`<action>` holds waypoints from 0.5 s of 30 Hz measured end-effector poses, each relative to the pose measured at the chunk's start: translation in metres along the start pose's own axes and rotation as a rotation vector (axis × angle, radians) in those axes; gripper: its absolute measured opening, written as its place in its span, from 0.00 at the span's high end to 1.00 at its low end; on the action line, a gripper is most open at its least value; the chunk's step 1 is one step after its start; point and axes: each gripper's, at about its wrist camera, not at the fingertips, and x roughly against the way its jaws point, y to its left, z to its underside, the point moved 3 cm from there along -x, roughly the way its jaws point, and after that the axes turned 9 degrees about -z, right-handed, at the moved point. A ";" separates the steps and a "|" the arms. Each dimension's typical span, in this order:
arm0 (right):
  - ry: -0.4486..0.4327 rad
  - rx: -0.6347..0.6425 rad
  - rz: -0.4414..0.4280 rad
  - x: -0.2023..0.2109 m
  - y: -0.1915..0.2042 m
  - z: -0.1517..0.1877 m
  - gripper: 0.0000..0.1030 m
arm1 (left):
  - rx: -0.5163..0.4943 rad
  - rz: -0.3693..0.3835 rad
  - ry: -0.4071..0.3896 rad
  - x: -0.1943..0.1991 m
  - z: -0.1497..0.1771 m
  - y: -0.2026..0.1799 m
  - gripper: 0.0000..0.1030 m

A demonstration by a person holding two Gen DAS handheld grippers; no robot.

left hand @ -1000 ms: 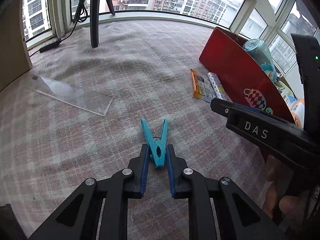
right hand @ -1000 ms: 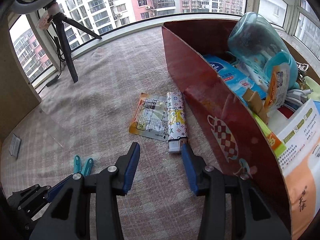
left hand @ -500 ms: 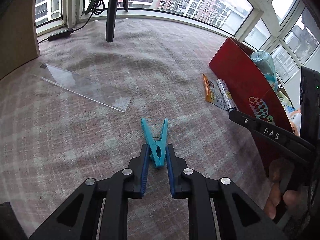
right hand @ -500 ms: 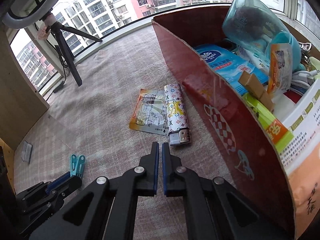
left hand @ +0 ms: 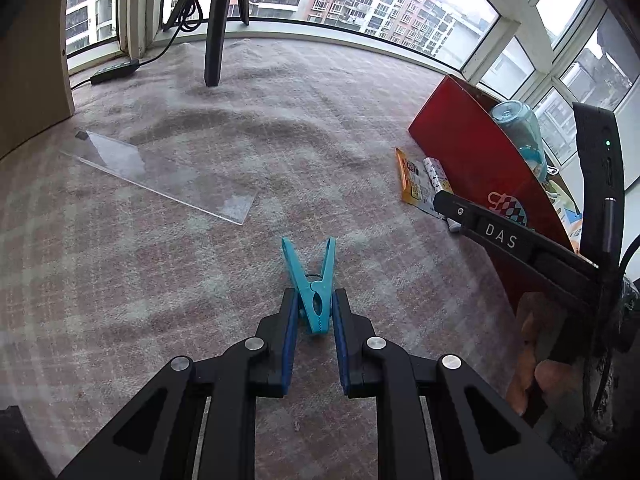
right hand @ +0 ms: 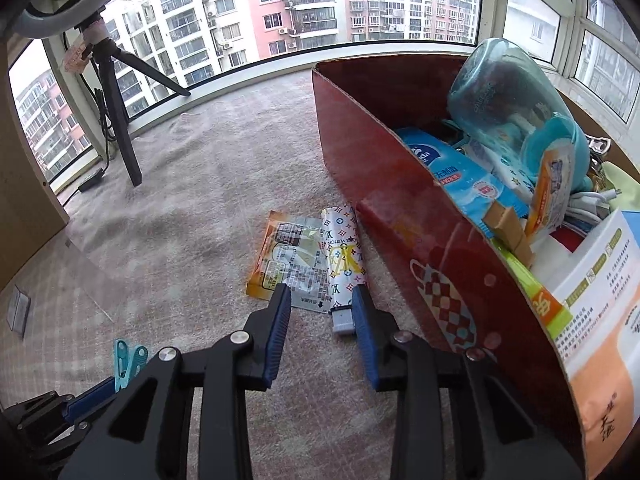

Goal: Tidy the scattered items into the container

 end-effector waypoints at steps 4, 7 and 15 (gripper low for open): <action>0.027 0.007 -0.012 0.000 -0.005 -0.001 0.98 | 0.001 0.006 -0.002 0.001 0.000 0.000 0.85; 0.061 0.045 -0.013 0.000 -0.002 0.000 0.98 | 0.007 0.012 -0.001 0.001 0.000 0.001 0.85; 0.123 0.064 0.013 -0.001 -0.004 0.003 0.94 | 0.013 0.024 -0.007 0.006 0.003 0.003 0.85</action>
